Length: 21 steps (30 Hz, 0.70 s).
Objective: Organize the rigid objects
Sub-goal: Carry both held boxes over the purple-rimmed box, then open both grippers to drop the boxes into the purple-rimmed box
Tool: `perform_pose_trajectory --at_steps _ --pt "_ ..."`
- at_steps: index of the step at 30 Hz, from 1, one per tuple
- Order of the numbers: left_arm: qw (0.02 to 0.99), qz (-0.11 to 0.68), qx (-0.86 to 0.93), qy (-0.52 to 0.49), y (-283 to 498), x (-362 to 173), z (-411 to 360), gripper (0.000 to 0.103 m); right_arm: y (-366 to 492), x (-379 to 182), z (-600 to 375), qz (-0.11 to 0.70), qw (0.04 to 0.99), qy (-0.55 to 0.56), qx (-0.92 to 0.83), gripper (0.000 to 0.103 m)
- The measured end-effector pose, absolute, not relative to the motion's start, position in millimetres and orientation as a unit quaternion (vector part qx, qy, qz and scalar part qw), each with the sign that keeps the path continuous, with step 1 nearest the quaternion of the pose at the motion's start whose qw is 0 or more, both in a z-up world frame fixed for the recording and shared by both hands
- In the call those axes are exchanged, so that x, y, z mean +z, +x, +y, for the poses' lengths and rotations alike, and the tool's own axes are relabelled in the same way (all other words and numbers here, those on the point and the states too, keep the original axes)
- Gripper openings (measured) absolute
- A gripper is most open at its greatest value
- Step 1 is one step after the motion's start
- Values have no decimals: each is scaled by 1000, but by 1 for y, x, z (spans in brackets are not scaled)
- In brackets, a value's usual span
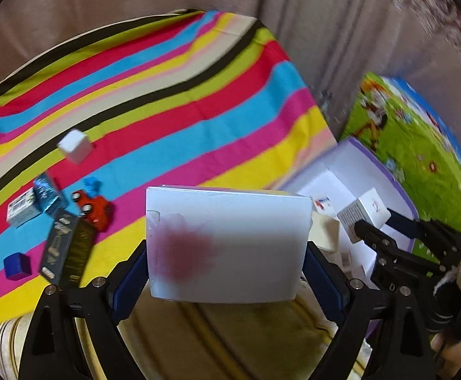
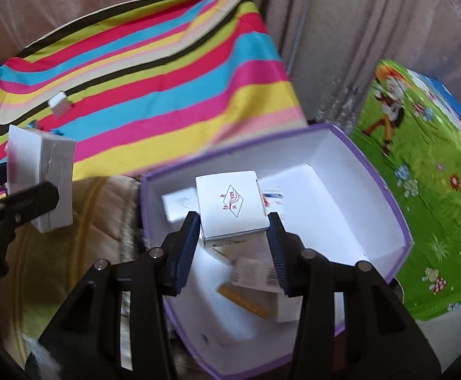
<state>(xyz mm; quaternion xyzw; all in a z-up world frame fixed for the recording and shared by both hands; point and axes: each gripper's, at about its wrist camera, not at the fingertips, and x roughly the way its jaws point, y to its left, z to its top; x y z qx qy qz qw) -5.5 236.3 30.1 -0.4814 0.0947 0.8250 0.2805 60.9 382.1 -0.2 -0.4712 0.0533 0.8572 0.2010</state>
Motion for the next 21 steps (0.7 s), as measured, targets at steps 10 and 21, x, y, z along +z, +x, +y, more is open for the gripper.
perform_pose_trajectory --at_steps 10,21 --pt "309 134 806 -486 13 25 277 92 87 -15 416 77 239 -484 838 48" --pt "362 142 780 -491 29 21 308 95 101 -14 442 116 261 -474 833 48"
